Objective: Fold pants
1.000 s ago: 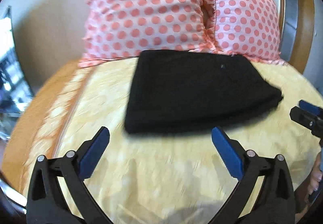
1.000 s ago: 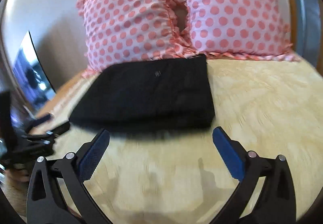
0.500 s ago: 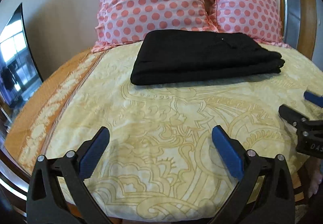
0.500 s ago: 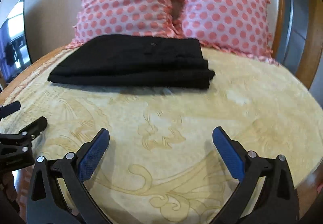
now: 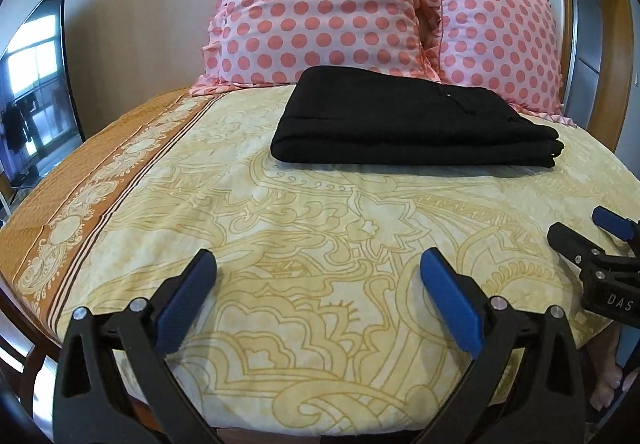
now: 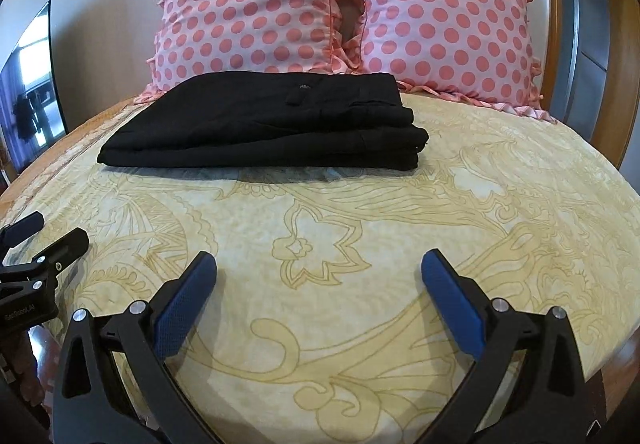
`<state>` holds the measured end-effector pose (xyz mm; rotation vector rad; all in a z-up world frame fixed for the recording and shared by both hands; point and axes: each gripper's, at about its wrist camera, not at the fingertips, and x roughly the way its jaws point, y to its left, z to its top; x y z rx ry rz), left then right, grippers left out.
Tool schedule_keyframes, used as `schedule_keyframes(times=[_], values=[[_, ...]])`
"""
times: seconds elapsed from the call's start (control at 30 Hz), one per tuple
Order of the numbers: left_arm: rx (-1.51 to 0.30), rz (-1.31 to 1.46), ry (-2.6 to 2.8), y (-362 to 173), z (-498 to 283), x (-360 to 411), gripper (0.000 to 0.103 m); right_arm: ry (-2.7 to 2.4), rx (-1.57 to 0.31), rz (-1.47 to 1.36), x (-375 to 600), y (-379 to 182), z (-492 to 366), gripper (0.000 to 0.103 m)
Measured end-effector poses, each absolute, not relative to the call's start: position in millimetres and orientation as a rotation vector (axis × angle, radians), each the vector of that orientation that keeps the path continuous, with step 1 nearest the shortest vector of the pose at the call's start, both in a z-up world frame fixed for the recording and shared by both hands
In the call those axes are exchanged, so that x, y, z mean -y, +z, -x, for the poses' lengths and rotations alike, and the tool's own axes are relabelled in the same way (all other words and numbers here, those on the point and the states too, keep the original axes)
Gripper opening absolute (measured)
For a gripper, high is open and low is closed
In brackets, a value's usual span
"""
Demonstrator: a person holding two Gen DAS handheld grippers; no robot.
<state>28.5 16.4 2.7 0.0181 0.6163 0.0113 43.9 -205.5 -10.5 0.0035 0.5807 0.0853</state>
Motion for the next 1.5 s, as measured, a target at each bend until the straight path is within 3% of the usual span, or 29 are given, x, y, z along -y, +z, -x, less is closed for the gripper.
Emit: schedule_keyframes(times=[1.5], values=[[-0.618, -0.02, 0.008, 3.6, -29.3, -17.2, 0.101, 0.089, -0.579, -0.002, 206.8, -11.2, -44.1, 0.102]])
